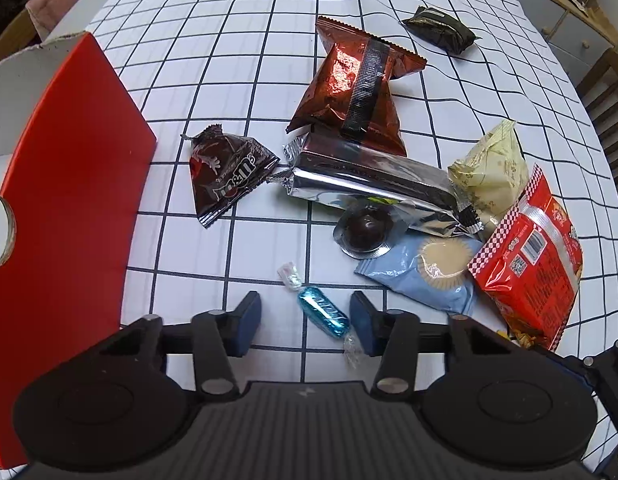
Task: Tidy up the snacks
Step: 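Grasp the blue wrapped candy with the left gripper while the right grasps the yellow snack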
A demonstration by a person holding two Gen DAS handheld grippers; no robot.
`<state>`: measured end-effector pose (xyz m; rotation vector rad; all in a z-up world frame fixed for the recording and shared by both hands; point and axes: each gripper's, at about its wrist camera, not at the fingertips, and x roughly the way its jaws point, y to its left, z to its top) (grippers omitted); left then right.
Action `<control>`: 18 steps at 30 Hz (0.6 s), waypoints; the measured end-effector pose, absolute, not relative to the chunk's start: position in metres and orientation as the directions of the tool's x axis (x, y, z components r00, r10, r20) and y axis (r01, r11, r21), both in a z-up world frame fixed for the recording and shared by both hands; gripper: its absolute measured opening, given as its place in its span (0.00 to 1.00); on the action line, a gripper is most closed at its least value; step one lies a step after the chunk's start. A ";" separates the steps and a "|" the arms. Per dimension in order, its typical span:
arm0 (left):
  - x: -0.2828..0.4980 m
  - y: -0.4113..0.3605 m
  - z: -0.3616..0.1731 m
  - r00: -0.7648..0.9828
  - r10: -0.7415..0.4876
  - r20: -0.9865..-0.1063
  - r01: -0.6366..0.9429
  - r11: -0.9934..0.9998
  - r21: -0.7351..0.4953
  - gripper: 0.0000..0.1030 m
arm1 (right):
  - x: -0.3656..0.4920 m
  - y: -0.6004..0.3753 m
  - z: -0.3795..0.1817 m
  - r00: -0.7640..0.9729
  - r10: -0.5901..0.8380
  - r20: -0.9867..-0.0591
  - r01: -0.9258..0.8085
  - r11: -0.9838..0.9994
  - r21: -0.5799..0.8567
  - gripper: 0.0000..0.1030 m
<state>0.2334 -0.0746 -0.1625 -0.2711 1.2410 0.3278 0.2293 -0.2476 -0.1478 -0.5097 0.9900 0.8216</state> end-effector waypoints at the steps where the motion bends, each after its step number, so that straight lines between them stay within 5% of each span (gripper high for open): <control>1: 0.233 -0.075 -0.162 0.287 0.105 -0.952 -0.384 0.923 -0.014 0.37 | 0.229 -0.248 -0.148 0.299 0.367 -0.881 -0.797 0.604 -0.019 0.41; 8: 0.226 -0.067 -0.161 0.301 0.104 -0.948 -0.377 0.926 -0.018 0.13 | 0.226 -0.251 -0.146 0.316 0.366 -0.875 -0.772 0.635 -0.013 0.37; 18: 0.203 -0.055 -0.152 0.332 0.031 -0.943 -0.355 0.930 -0.094 0.12 | 0.208 -0.262 -0.123 0.336 0.409 -0.849 -0.719 0.693 0.049 0.36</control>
